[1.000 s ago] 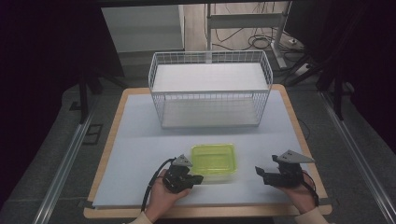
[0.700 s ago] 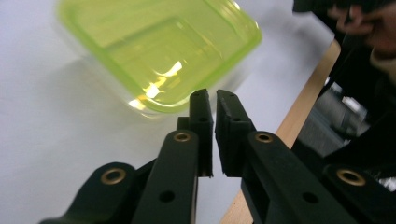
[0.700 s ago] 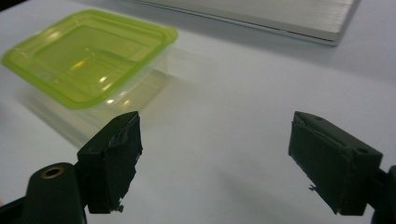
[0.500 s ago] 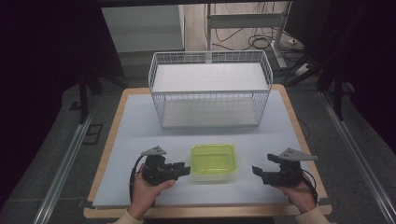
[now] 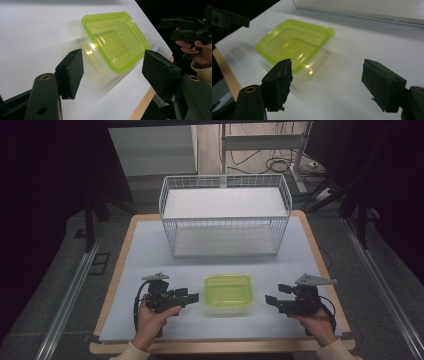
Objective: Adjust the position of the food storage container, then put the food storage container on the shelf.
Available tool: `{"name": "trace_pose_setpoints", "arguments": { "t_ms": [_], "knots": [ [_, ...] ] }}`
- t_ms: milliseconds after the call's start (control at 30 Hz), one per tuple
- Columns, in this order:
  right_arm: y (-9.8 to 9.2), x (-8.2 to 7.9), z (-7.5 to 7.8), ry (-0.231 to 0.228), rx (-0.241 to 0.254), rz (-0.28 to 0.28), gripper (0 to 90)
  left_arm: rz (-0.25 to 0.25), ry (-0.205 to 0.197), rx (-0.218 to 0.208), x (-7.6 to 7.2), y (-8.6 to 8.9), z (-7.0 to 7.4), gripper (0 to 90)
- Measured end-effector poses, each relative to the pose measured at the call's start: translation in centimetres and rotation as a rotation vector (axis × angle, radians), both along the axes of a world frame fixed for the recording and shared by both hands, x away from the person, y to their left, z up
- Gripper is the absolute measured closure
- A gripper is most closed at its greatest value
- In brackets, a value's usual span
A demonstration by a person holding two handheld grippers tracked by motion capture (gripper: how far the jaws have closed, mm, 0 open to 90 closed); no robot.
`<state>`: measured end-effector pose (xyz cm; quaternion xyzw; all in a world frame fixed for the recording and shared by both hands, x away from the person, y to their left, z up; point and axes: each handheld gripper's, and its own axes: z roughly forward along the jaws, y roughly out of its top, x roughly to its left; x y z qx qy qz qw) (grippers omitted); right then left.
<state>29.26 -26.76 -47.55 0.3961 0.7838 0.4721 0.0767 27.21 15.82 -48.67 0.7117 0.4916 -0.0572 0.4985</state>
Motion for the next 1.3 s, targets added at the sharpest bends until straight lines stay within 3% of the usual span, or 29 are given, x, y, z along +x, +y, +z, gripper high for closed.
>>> {"name": "trace_pose_setpoints", "arguments": {
  "t_ms": [200, 467, 667, 1067, 1300],
  "knots": [
    [0.7, 1.3, 0.9, 0.085, 0.059, 0.01, 28.0, -0.017, 0.017, -0.008, 0.8, -0.5, 0.1, 33.4],
    [2.4, 2.8, 1.1, 0.166, 0.06, 0.0, 29.4, -0.011, 0.041, -0.021, 2.1, -1.0, 0.2, 34.1],
    [3.0, 3.7, 1.3, 0.184, 0.073, -0.019, 33.4, -0.019, 0.054, -0.013, 3.1, -2.0, 0.2, 36.3],
    [4.1, 4.8, -0.5, 0.259, 0.078, -0.014, 38.9, -0.009, 0.096, 0.004, 3.7, -2.0, -1.0, 39.3],
    [4.4, 5.3, -1.5, 0.3, 0.092, -0.003, 45.1, -0.016, 0.128, -0.013, 4.2, -2.0, -1.7, 42.1]
  ]
}}
